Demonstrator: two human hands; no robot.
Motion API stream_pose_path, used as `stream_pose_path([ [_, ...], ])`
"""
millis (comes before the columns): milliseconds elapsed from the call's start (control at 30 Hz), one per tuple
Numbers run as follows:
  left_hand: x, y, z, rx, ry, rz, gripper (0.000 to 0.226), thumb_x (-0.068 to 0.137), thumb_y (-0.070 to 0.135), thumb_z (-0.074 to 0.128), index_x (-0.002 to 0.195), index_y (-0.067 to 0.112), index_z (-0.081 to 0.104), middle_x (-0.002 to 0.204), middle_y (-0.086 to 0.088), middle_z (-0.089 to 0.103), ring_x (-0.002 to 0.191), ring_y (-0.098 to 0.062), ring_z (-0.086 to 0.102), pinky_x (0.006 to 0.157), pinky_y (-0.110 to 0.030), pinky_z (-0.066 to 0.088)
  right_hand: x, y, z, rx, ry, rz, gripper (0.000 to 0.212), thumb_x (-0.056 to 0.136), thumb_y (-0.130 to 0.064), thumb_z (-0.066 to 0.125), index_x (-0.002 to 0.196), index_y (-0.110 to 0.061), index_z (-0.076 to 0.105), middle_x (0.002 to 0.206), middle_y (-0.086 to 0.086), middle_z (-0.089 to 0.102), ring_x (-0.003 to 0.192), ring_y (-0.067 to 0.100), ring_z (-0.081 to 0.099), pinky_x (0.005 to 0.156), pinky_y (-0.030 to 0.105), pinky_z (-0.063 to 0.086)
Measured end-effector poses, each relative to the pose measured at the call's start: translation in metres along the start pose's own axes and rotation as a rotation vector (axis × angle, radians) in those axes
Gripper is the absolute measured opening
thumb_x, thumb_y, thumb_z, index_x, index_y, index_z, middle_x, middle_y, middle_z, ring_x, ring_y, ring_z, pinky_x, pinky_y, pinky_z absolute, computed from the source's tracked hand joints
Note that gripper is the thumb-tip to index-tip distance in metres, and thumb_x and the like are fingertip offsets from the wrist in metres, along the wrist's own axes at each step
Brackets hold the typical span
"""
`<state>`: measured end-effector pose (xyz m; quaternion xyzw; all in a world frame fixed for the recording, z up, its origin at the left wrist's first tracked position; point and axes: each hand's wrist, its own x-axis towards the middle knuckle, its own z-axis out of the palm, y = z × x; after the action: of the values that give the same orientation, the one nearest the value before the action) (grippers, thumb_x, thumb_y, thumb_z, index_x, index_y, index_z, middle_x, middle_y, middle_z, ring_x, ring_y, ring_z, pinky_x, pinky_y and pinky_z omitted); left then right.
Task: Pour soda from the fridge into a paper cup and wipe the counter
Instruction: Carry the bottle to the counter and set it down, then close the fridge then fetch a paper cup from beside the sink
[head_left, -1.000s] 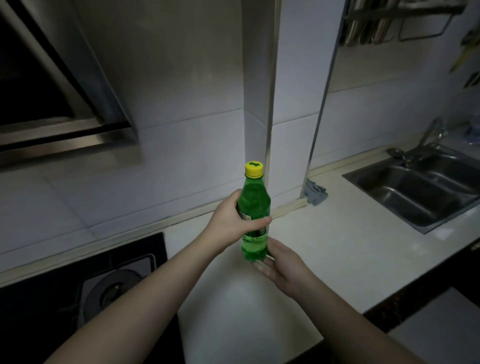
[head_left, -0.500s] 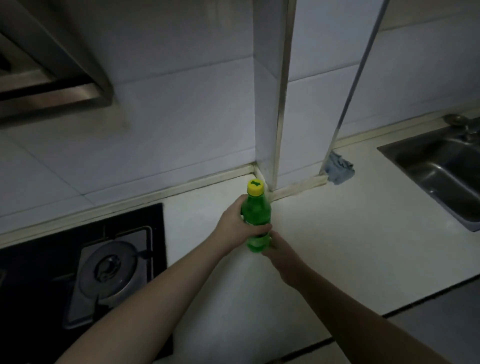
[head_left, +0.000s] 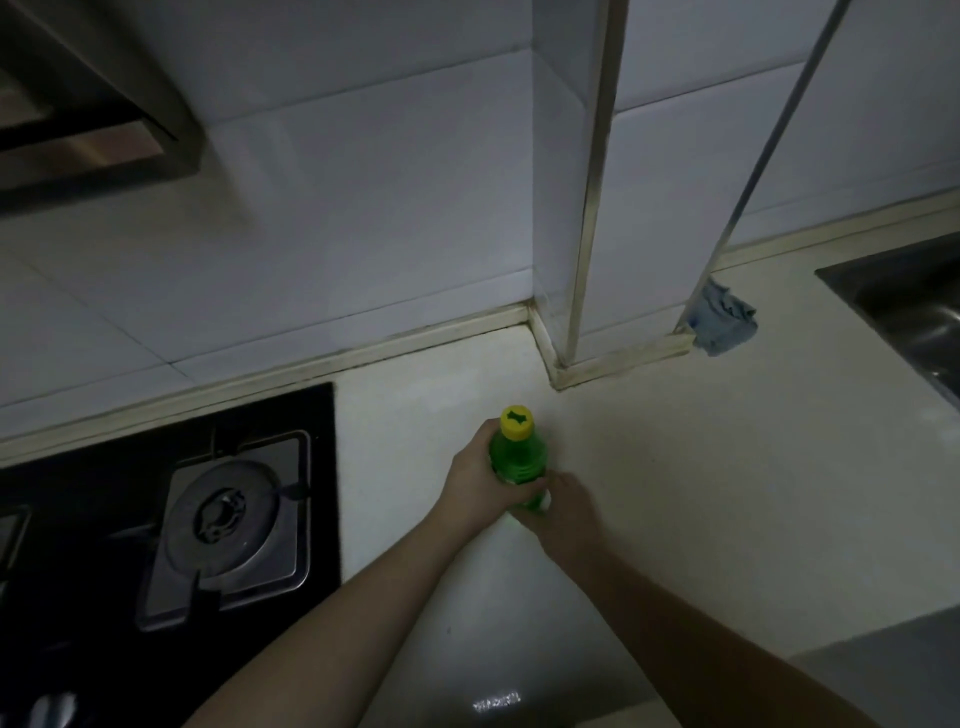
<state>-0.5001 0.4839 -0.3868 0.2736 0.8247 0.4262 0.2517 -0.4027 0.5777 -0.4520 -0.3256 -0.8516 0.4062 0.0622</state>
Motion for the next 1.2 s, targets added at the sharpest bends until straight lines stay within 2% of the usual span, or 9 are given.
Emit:
stream_pose_path([
  [100,-0.001,-0.002,0.001,0.017,0.001,0.007,0.068,0.067,0.028,0.088,0.125,0.030,0.051,0.110,0.018,0.058,0.100,0.000,0.053,0.075,0.001,0.037,-0.001,0.005,0.003,-0.009,0.030,-0.036,0.034,0.072,-0.034,0.079,0.090,-0.008,0.066,0.088,0.010,0.066,0.085,0.028,0.059,0.073,0.038,0.045],
  [400,-0.007,-0.003,-0.003,0.084,-0.030,0.012,0.073,0.069,0.034,0.087,0.129,0.032,0.046,0.113,0.020,0.057,0.101,0.002,0.052,0.075,0.003,0.036,-0.003,0.004,0.007,-0.044,0.045,-0.054,0.036,0.071,-0.029,0.080,0.096,-0.007,0.066,0.091,0.011,0.067,0.087,0.031,0.061,0.076,0.041,0.049],
  [567,-0.017,-0.007,-0.012,0.135,-0.066,0.022,0.084,0.069,0.036,0.087,0.139,0.032,0.041,0.127,0.018,0.053,0.110,0.005,0.047,0.080,0.003,0.033,-0.011,0.000,0.001,-0.036,-0.072,0.035,0.031,0.077,-0.033,0.072,0.098,-0.012,0.065,0.094,0.007,0.067,0.089,0.026,0.062,0.078,0.036,0.050],
  [767,-0.038,-0.015,-0.034,0.351,-0.080,-0.031,0.084,0.073,0.042,0.081,0.144,0.022,0.040,0.139,0.002,0.051,0.124,-0.015,0.050,0.095,-0.023,0.040,-0.034,-0.004,-0.002,-0.101,-0.167,0.168,0.033,0.094,-0.029,0.042,0.100,-0.006,0.064,0.099,0.011,0.064,0.093,0.027,0.061,0.080,0.030,0.043],
  [833,-0.048,-0.021,-0.042,0.419,-0.052,-0.065,0.076,0.079,0.045,0.074,0.143,0.024,0.041,0.140,0.002,0.051,0.124,-0.014,0.050,0.096,-0.026,0.042,-0.035,0.001,0.013,-0.112,-0.299,0.122,0.047,0.085,-0.025,0.024,0.086,-0.007,0.068,0.083,0.014,0.064,0.074,0.030,0.063,0.066,0.033,0.050],
  [900,-0.059,-0.029,-0.051,0.504,-0.022,-0.104,0.067,0.084,0.051,0.065,0.142,0.025,0.042,0.140,0.002,0.051,0.125,-0.015,0.050,0.097,-0.029,0.044,-0.039,-0.003,0.020,-0.239,-0.381,0.042,0.027,0.076,-0.013,0.043,0.069,-0.006,0.068,0.065,0.014,0.060,0.054,0.029,0.060,0.048,0.032,0.050],
  [933,-0.066,-0.033,-0.056,0.544,-0.011,-0.120,0.065,0.086,0.053,0.061,0.142,0.025,0.042,0.141,0.002,0.051,0.126,-0.016,0.049,0.097,-0.031,0.044,-0.045,-0.013,0.020,-0.195,-0.426,0.058,0.017,0.077,-0.010,0.053,0.077,-0.005,0.068,0.073,0.015,0.062,0.061,0.031,0.062,0.054,0.033,0.051],
  [1033,-0.087,-0.045,-0.071,0.622,0.032,-0.143,0.061,0.090,0.053,0.053,0.142,0.024,0.043,0.143,0.002,0.049,0.129,-0.018,0.046,0.100,-0.035,0.044,-0.060,-0.046,0.027,-0.101,-0.256,0.019,0.034,0.095,-0.029,0.047,0.122,-0.012,0.059,0.119,0.010,0.060,0.109,0.028,0.057,0.091,0.033,0.042],
  [1200,-0.129,-0.062,-0.102,0.736,0.115,-0.167,0.059,0.093,0.052,0.047,0.142,0.021,0.042,0.143,0.000,0.048,0.129,-0.020,0.044,0.101,-0.037,0.040,-0.072,-0.093,0.052,-0.182,-0.234,-0.245,0.045,0.097,-0.036,0.046,0.135,-0.012,0.050,0.135,0.010,0.053,0.123,0.025,0.047,0.104,0.033,0.035],
])
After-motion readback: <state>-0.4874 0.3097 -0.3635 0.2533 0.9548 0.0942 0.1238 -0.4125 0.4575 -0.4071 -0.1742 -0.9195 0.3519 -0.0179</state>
